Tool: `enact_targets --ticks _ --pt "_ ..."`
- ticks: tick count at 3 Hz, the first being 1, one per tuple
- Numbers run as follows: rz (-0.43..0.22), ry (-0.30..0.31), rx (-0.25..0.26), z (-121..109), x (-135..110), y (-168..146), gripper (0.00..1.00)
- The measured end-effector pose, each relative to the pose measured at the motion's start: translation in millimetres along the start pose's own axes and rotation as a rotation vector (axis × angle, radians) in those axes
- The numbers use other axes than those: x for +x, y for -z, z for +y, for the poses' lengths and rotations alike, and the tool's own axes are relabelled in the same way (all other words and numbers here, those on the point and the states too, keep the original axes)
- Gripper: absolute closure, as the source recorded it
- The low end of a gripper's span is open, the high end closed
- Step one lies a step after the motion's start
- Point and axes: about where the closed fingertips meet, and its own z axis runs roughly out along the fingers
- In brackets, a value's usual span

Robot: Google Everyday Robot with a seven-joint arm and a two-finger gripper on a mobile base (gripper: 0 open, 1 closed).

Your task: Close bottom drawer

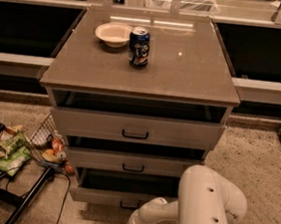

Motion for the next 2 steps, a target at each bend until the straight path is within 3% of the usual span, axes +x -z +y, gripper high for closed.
enact_targets --ticks 1,2 --pt "-0.020 -0.038 0.000 -39 -1 5 1.00" --pt "-0.024 -0.034 -0.004 -58 -1 8 1.00"
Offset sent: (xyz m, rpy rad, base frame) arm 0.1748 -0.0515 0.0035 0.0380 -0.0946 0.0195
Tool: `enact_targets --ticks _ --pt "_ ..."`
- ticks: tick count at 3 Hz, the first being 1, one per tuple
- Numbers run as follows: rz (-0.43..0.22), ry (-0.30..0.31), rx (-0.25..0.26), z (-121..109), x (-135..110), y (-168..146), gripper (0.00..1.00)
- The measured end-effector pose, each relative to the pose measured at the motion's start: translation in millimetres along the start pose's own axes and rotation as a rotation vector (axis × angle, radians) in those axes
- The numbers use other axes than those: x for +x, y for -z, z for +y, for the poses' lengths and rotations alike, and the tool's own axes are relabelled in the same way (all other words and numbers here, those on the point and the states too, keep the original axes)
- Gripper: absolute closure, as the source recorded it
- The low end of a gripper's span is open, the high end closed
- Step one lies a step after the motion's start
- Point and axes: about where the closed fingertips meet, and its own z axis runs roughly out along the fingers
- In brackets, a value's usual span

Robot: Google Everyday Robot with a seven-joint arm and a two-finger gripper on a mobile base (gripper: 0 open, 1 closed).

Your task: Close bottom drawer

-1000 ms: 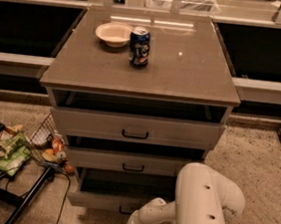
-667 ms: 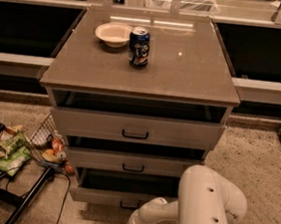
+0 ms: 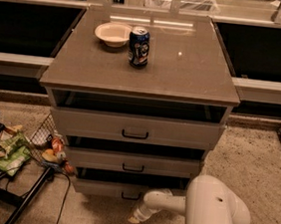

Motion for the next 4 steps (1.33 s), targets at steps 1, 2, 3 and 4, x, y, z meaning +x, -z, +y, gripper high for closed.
enact_targets --ticks 1,2,3,4 --pt "-0.004 0.024 0.016 -30 -5 6 1.00" --pt "-0.006 0.057 0.046 -67 -11 19 1.00" --pt "-0.006 0.057 0.046 -67 -11 19 1.00" --pt "-0.006 0.057 0.046 -67 -11 19 1.00"
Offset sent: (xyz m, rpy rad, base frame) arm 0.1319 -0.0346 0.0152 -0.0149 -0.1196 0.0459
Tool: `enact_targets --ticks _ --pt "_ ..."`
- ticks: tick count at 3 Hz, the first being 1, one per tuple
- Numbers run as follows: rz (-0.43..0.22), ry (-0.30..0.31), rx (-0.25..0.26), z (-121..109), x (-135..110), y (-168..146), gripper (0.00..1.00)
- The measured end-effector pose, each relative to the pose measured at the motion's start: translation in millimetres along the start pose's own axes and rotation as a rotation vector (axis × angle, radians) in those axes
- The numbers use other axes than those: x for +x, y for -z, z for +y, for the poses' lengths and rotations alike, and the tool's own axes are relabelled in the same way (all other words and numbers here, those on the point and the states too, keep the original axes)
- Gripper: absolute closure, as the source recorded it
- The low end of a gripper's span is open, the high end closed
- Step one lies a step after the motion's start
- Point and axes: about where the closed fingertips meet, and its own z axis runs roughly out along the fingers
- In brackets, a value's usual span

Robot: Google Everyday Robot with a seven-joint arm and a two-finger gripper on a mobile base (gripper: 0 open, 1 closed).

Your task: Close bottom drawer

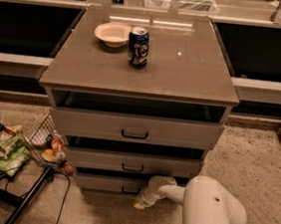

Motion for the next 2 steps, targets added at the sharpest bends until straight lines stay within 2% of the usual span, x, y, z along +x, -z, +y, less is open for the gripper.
enact_targets --ticks 2 --pt "0.000 0.000 0.000 0.3 0.1 0.0 1.00"
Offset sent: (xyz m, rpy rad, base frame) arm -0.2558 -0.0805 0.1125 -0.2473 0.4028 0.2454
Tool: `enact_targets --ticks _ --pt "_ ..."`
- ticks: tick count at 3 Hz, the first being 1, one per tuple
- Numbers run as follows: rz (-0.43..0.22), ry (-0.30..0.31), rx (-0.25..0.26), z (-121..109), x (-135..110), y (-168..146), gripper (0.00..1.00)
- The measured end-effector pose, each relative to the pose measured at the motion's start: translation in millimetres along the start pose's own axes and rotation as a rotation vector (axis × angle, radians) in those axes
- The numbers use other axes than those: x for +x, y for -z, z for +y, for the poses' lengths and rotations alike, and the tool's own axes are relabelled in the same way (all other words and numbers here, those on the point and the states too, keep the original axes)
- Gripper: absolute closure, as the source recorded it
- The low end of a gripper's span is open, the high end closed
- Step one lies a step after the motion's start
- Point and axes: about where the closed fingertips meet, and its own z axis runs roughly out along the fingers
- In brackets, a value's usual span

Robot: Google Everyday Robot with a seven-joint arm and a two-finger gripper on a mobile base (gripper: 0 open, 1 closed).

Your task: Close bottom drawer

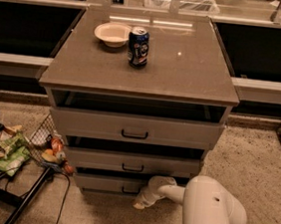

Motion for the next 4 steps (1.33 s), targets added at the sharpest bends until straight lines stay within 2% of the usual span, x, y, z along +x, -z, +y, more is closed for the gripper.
enact_targets --ticks 3,4 --pt "0.000 0.000 0.000 0.3 0.4 0.1 0.98" --pt "0.000 0.000 0.000 0.5 0.5 0.1 0.77"
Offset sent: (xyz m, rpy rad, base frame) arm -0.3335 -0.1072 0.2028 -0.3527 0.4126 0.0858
